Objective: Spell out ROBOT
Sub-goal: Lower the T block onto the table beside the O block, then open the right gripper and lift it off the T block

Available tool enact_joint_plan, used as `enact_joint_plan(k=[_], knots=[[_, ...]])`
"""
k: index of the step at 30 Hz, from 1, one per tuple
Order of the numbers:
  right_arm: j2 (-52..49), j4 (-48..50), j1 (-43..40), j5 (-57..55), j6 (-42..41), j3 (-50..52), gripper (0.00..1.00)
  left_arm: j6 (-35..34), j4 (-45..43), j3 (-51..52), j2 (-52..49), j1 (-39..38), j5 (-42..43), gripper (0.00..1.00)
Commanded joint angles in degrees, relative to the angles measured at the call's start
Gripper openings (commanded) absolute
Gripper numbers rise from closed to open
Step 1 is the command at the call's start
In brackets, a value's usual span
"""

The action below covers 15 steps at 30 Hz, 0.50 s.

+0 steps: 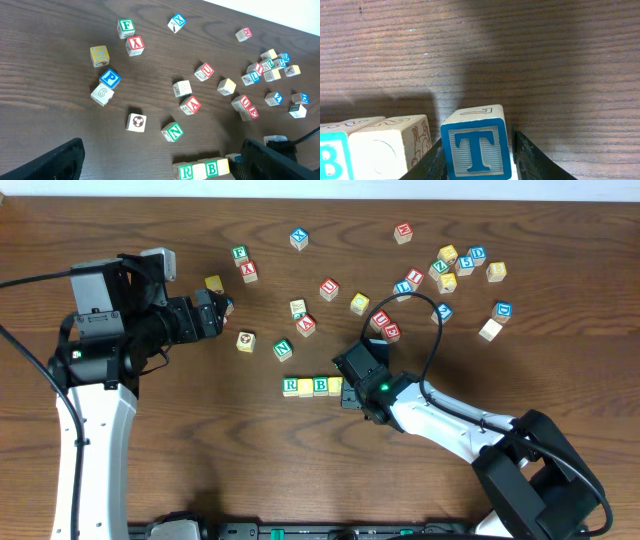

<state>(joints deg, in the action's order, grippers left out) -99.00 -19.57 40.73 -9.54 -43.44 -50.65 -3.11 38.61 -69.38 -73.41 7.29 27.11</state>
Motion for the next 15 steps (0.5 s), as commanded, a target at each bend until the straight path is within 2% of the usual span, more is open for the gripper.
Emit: enact_joint_plan(k=[1,15], knots=[[-0.7,0.1,0.2,-1.9,-0.7,0.2,0.35,0.5,0.0,-1.4,0.0,0.2,0.7,0.98],[-0.7,-3.0,0.2,-1.9,0.0,-2.1,0.33,0.5,0.0,-1.4,0.0,0.2,0.7,0.98]])
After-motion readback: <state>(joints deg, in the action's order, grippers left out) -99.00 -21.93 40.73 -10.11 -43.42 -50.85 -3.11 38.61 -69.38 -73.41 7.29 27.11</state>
